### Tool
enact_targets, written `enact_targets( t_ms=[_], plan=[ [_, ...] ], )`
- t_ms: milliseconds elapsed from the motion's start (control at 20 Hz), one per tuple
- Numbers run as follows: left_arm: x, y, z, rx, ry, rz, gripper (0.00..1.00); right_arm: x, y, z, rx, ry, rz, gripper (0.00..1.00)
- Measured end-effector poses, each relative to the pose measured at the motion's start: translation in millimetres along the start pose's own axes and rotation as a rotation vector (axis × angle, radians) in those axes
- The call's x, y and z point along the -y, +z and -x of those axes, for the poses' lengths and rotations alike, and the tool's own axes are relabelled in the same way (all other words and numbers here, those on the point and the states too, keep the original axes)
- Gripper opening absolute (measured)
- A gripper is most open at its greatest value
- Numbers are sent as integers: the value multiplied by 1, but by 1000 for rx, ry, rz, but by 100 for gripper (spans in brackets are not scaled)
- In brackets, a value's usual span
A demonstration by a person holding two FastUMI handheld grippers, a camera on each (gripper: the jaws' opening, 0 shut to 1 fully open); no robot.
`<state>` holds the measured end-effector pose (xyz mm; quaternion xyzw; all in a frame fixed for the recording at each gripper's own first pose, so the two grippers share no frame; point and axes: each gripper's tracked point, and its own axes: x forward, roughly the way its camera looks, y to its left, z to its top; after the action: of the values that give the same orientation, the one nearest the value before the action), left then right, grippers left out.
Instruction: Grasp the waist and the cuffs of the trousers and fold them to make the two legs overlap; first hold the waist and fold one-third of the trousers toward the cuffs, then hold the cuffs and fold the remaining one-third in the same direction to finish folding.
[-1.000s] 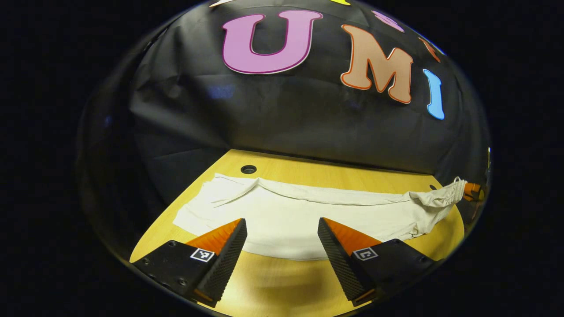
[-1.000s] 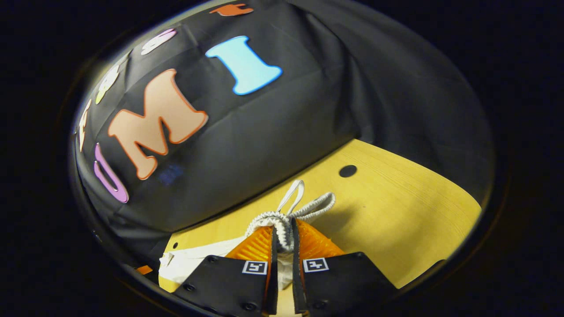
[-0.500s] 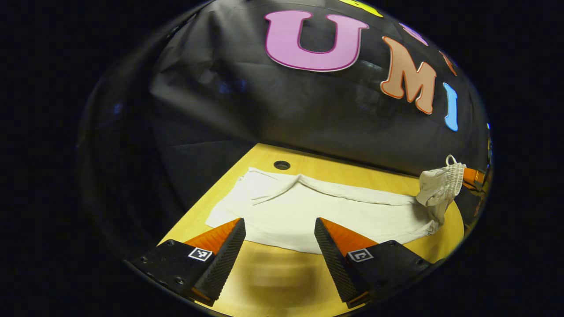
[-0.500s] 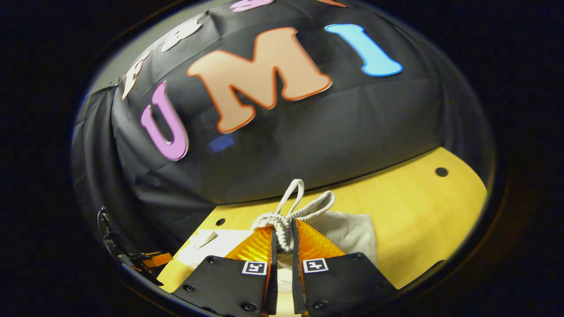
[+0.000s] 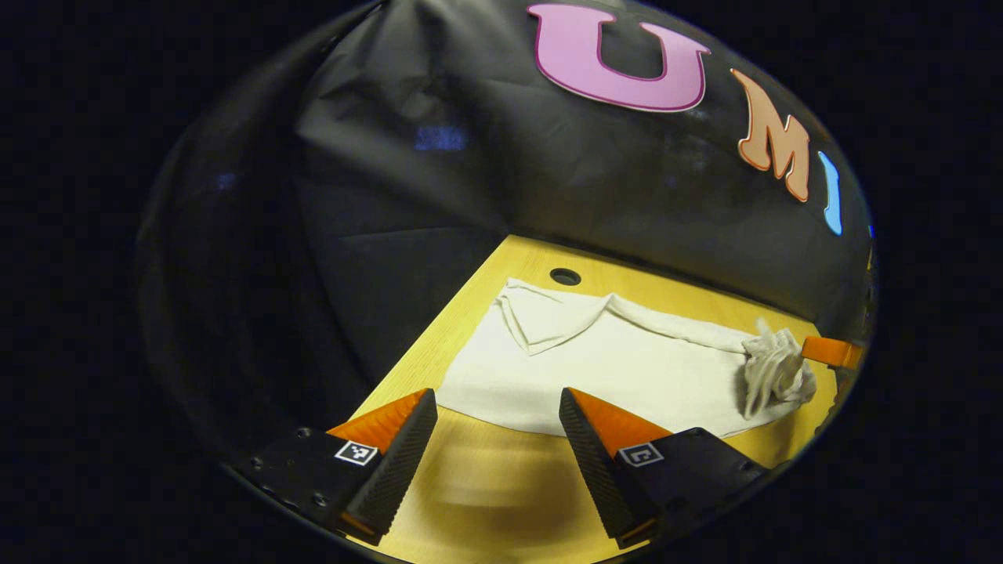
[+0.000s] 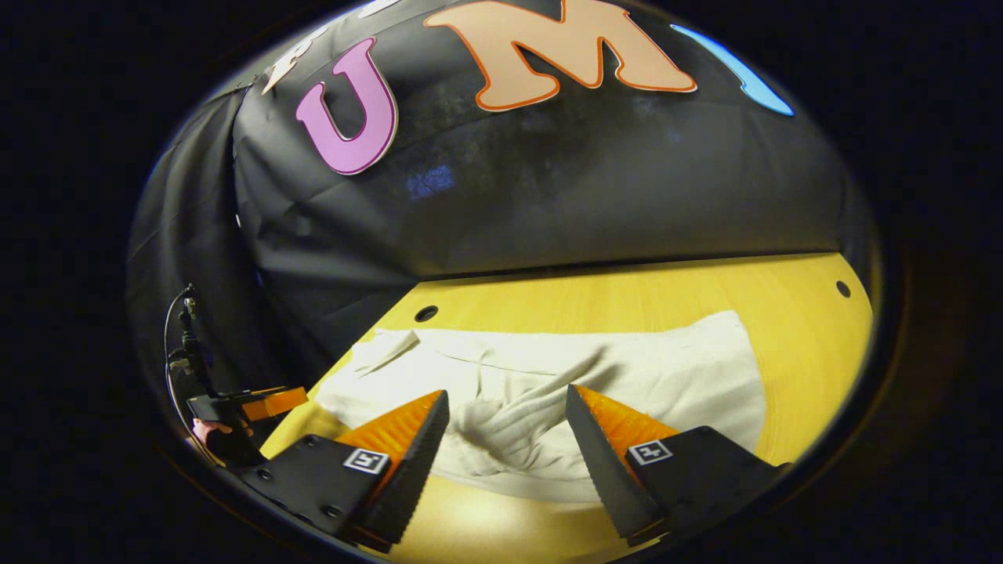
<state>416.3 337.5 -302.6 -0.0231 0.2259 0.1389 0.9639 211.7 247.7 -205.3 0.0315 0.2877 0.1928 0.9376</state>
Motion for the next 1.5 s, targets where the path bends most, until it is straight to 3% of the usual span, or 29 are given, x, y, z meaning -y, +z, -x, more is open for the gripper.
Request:
enact_targets(
  t_ms=[50,250,300,350,400,550,600,800,850,900,1000,1050,1100,1150,1200,1300,1400,1500],
  plan=[
    [-7,-6,-6,-17,7,-8,95,6,3,2,7,-26,9,97],
    [-11,-23,-22,-90,-2,-57,95,20,9,19,26,-101,41,97],
    [-12,-22,-23,-87,-3,-67,95,26,12,24,29,-120,48,92],
    [-13,-21,-24,-79,-6,-78,95,33,13,33,36,-135,52,97],
    [-13,-19,-25,-72,-12,-85,95,37,15,38,43,-150,48,92],
    [-22,-18,-41,-91,-28,-101,95,47,19,53,65,-196,29,97],
    [-22,-12,-42,-77,-34,-112,95,50,20,57,70,-208,27,92],
    [-15,-15,-45,-109,-64,-145,95,62,11,64,40,-246,6,97],
    [-12,-15,-47,-110,-68,-151,93,62,11,66,43,-251,5,92],
    [-11,-14,-49,-107,-75,-152,92,61,12,68,48,-254,5,97],
    [-5,-13,-50,-101,-86,-143,78,57,11,74,55,-252,-3,97],
    [-2,-13,-50,-98,-98,-146,65,57,12,78,57,-251,-3,97],
    [1,-12,-50,-99,-112,-145,60,57,14,81,61,-253,1,92],
    [5,-12,-49,-102,-122,-140,43,57,14,83,60,-256,4,92],
    [10,-11,-48,-94,-149,-124,35,58,15,85,62,-260,5,97],
    [14,-9,-50,-83,-142,-77,3,63,14,93,64,-271,-5,92],
    [15,-6,-50,-66,-146,34,0,70,12,102,65,-286,-15,97],
    [19,-3,-45,-64,-164,153,0,78,11,111,63,-306,-19,92]
  ],
)
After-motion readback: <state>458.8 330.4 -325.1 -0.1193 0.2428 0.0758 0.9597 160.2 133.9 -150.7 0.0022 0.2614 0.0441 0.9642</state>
